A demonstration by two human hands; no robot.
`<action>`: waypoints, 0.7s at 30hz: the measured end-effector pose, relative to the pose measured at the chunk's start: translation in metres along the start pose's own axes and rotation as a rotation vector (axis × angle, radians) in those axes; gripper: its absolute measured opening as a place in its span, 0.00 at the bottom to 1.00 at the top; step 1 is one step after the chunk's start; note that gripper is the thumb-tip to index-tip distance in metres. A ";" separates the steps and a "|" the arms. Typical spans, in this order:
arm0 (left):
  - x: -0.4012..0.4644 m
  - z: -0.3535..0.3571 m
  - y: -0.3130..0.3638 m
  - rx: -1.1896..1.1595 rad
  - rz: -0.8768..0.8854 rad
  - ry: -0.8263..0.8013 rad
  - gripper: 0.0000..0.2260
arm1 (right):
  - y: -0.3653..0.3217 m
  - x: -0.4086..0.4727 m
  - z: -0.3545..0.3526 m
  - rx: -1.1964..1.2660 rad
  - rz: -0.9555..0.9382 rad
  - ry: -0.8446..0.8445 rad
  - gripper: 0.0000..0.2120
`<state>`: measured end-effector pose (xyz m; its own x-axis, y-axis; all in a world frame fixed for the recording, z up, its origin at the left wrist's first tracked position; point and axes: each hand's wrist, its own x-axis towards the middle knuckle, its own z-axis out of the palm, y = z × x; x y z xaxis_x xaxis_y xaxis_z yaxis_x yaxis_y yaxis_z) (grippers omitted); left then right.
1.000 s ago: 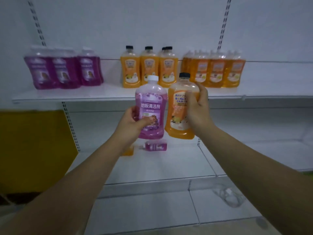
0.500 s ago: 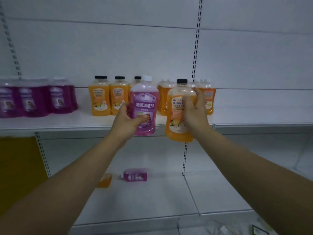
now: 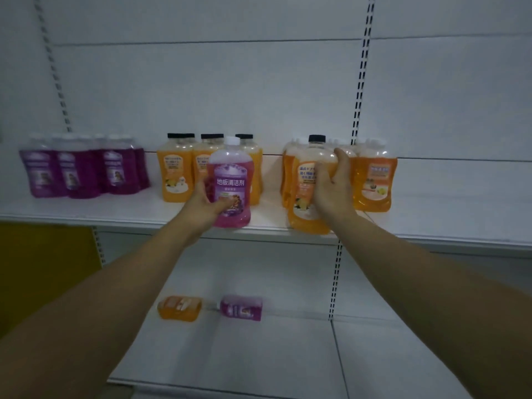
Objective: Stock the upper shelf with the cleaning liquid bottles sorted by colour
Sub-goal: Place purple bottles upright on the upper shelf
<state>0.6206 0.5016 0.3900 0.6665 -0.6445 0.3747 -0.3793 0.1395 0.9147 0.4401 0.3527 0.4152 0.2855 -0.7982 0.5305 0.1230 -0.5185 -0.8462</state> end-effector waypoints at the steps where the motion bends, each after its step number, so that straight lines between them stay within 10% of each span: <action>1: 0.002 -0.006 -0.003 0.016 -0.006 0.005 0.29 | 0.001 0.002 0.007 -0.005 -0.004 -0.010 0.23; 21: 0.090 -0.241 -0.076 0.214 0.002 0.047 0.29 | -0.008 -0.008 0.250 -0.067 -0.038 -0.242 0.37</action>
<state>0.8640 0.6142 0.3904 0.6928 -0.6081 0.3876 -0.5050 -0.0253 0.8628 0.6739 0.4401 0.4052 0.5025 -0.6852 0.5273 0.0770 -0.5719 -0.8167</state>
